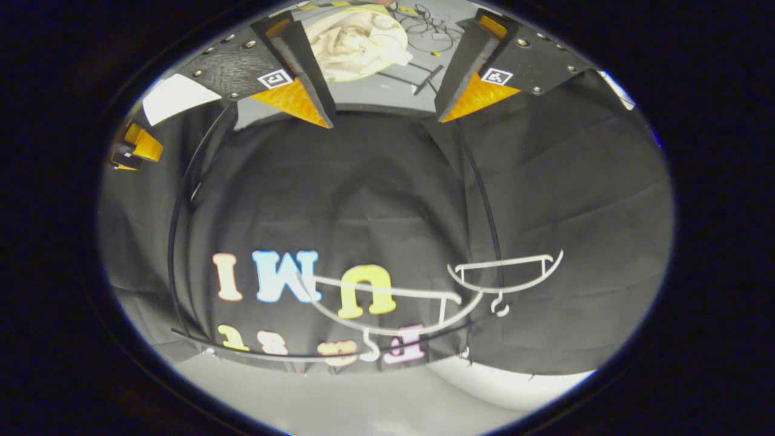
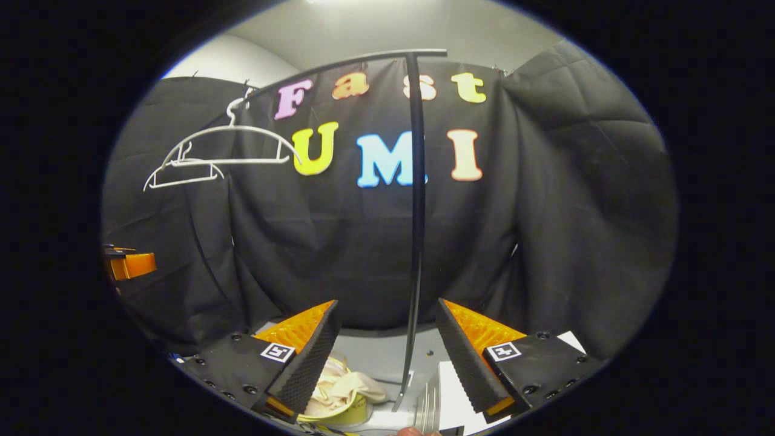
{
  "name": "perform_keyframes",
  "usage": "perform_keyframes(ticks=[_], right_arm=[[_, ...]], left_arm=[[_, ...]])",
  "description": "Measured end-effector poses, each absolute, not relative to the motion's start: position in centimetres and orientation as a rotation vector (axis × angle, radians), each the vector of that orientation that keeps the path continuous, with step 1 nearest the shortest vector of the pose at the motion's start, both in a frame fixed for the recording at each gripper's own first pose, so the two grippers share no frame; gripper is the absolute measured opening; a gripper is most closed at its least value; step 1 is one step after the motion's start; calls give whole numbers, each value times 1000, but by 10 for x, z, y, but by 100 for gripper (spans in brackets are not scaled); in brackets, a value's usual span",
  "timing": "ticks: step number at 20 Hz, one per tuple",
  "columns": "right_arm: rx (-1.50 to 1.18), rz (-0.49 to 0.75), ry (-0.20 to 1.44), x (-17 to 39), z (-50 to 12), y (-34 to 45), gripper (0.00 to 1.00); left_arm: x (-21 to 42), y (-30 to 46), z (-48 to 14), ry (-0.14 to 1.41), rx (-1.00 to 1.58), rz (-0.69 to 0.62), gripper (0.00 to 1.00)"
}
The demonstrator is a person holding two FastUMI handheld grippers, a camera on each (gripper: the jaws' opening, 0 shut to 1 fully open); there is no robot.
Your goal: Grasp the clothes on the hanger with both hands and then place them into the laundry hamper below.
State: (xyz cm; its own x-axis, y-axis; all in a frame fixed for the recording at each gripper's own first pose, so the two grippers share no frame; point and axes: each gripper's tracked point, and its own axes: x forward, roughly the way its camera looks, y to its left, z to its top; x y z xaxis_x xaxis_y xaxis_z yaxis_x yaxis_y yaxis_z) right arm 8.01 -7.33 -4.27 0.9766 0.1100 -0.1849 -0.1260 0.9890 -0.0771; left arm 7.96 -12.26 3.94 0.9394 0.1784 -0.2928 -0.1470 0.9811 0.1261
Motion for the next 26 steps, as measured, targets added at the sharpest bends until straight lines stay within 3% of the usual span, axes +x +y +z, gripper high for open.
perform_keyframes(ticks=[3,6,7,8,10,12,14,18,22,24,26], right_arm=[[-51,90,55,83,5,-84,99],[-10,101,-40,71,42,-71,92],[-10,104,-67,63,50,-69,98],[-19,100,-88,59,58,-66,98],[-50,94,-132,56,67,-61,92],[-82,116,-165,48,68,-46,97],[-110,132,-171,40,61,-33,92],[-71,114,-125,34,48,-22,100],[-43,97,-95,35,48,-18,100],[-31,84,-76,37,47,-17,96],[16,83,-63,32,47,-10,98]], left_arm=[[73,-149,99,167,71,150,97],[67,-156,158,39,66,136,96],[61,-158,166,15,62,133,96],[57,-157,177,-3,61,128,96],[48,-150,205,-50,67,128,96],[42,-145,212,-89,77,104,96],[35,-140,203,-78,101,97,96],[24,-134,182,-46,73,92,96],[17,-126,179,-52,31,88,96],[13,-113,181,-71,32,113,96],[8,-93,180,-88,24,173,96]])
